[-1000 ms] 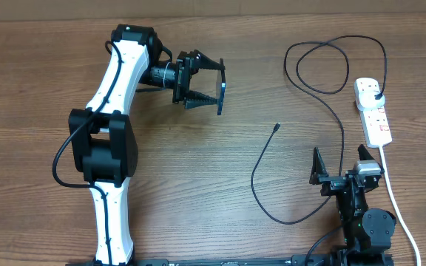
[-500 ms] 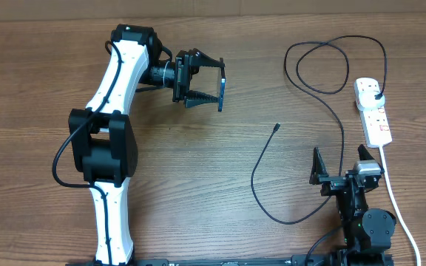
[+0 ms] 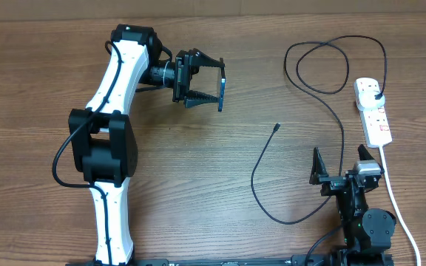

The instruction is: Plug charger to phone and switch on socket

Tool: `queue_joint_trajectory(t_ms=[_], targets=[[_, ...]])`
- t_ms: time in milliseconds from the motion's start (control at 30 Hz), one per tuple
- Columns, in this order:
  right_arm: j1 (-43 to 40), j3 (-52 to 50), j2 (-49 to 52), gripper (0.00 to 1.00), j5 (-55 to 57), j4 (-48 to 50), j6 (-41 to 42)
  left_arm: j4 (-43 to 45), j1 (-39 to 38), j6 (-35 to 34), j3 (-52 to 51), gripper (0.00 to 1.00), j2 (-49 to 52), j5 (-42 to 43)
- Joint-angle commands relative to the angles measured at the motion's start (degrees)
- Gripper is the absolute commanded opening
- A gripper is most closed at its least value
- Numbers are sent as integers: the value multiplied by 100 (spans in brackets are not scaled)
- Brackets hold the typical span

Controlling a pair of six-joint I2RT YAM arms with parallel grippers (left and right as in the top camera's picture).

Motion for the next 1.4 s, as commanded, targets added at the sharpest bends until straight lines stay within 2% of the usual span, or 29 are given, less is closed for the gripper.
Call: queue_joint_trajectory(t_ms=[0, 1367], targets=[[13, -57, -42, 100, 39, 42, -24, -22, 4, -35, 160, 69, -17, 361], [13, -57, -42, 100, 39, 42, -24, -22, -2, 98, 160, 69, -17, 358]])
